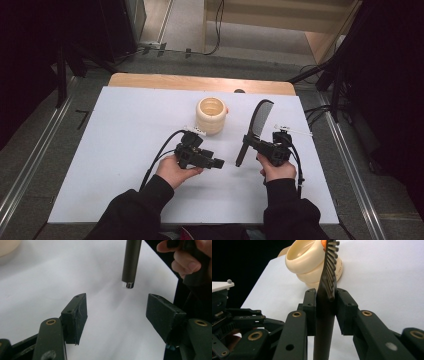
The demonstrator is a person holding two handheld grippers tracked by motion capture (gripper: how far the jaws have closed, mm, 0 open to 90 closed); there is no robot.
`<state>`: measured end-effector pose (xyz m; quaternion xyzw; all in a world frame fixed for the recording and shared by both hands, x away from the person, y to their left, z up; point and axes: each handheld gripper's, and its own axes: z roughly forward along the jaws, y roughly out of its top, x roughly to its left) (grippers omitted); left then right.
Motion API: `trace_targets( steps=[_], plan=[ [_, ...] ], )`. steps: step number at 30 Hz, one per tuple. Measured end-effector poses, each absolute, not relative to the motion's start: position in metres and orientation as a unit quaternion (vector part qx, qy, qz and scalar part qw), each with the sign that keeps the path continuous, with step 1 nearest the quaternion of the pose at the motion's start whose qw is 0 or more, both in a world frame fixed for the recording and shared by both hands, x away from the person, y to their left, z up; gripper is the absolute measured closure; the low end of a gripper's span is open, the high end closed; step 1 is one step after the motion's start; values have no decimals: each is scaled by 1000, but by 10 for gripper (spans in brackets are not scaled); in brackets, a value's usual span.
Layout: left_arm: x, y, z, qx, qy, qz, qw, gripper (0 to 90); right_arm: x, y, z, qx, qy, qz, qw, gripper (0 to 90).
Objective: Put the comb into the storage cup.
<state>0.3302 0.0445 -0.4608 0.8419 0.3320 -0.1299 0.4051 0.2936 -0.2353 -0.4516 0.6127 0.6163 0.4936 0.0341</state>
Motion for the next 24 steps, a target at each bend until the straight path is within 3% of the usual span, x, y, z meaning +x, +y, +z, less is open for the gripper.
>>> trace_targets(
  steps=[24],
  plan=[
    [313, 87, -459, 861, 313, -122, 383, 317, 292, -232, -448, 595, 634, 492, 48, 701]
  ],
)
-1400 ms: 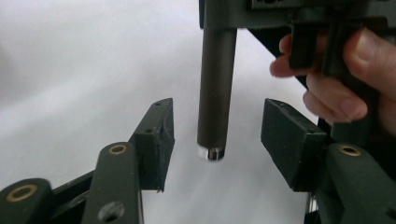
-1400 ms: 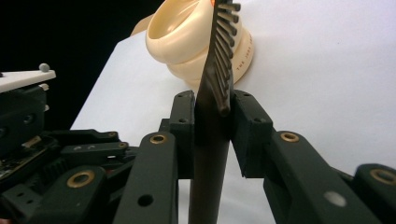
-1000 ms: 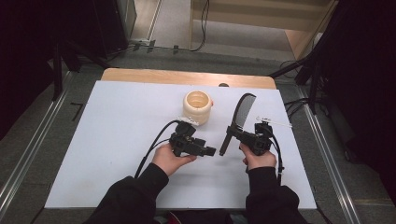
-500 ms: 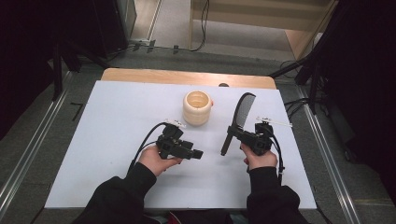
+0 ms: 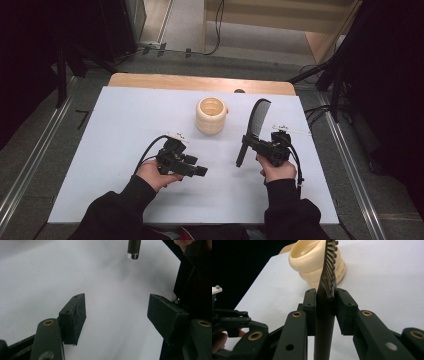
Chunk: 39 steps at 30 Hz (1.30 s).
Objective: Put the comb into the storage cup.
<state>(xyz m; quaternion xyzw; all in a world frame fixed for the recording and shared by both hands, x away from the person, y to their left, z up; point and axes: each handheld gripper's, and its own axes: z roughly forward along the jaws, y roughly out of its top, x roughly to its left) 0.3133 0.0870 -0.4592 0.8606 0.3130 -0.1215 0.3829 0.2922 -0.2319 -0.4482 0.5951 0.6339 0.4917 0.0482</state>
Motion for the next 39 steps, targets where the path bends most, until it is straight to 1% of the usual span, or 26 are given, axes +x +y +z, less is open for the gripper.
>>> trace_targets(
  steps=[8, 22, 39],
  plan=[
    [304, 100, -455, 868, 300, -102, 382, 316, 292, -230, -447, 588, 640, 491, 55, 701],
    [297, 140, -455, 861, 327, -83, 380, 316, 295, -223, -445, 573, 654, 490, 63, 702],
    [297, 170, -458, 848, 363, -73, 379, 316, 313, -220, -431, 565, 645, 510, 68, 702]
  ],
)
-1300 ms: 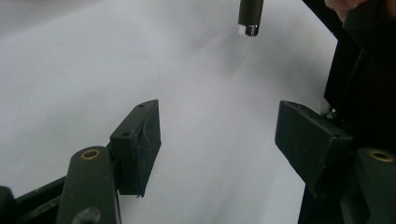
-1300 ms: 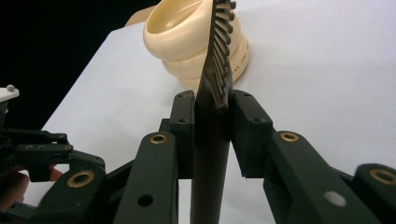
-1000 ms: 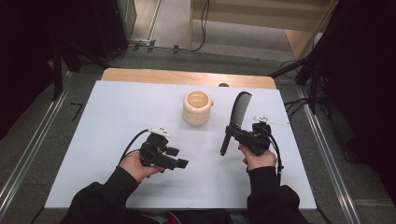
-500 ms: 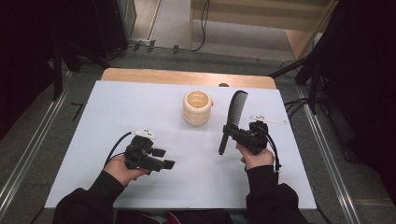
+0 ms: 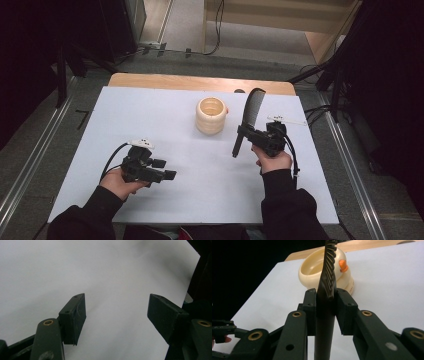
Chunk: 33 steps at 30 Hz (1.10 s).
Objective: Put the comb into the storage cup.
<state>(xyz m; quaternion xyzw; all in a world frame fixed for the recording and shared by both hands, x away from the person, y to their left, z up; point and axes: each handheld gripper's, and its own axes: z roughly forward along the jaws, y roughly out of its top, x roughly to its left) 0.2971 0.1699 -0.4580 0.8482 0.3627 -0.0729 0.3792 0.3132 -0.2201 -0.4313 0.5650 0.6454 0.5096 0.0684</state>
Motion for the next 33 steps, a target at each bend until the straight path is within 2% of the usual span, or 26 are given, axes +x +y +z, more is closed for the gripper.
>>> trace_targets(
  steps=[5, 23, 33],
  plan=[
    [296, 177, -459, 844, 371, -71, 381, 316, 320, -216, -423, 556, 647, 516, 72, 702],
    [294, 194, -461, 836, 389, -63, 383, 316, 351, -195, -408, 536, 662, 522, 41, 702],
    [296, 196, -463, 833, 395, -66, 383, 316, 370, -196, -396, 544, 650, 529, 49, 702]
  ],
)
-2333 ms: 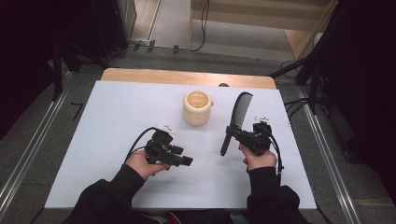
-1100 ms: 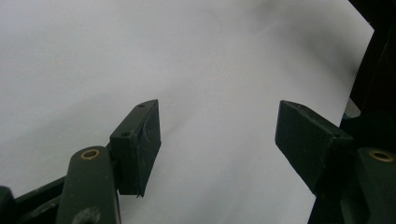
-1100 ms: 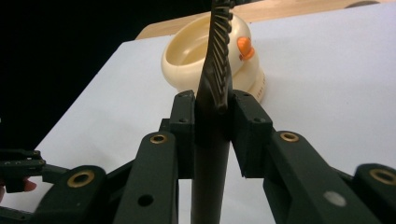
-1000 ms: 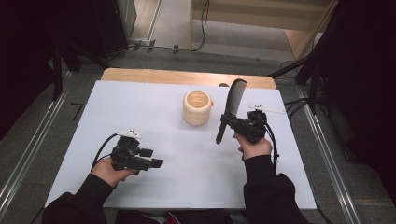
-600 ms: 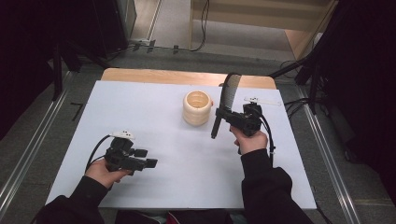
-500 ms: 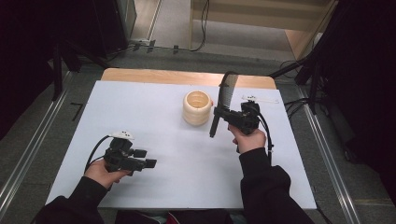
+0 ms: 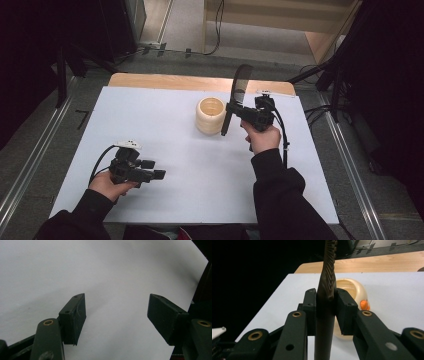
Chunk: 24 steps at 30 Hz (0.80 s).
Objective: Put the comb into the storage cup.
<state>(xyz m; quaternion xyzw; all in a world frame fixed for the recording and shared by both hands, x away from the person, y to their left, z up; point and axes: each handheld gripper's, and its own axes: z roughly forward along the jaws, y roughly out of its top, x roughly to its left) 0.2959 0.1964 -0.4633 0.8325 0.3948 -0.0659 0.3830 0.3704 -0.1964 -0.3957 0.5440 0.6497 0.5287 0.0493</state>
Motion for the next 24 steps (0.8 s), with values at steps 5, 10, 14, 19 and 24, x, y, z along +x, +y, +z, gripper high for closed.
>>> trace_targets(
  steps=[5, 10, 14, 19, 24],
  plan=[
    [296, 196, -464, 833, 394, -68, 381, 317, 382, -195, -386, 545, 649, 527, 55, 702],
    [297, 197, -465, 834, 394, -69, 380, 316, 393, -192, -374, 545, 648, 527, 68, 702],
    [297, 197, -465, 834, 394, -70, 379, 316, 403, -190, -367, 544, 647, 530, 70, 702],
    [297, 197, -465, 834, 394, -71, 380, 316, 415, -186, -361, 545, 648, 526, 82, 702],
    [298, 197, -465, 834, 395, -72, 378, 316, 423, -183, -360, 547, 645, 527, 84, 702]
  ],
)
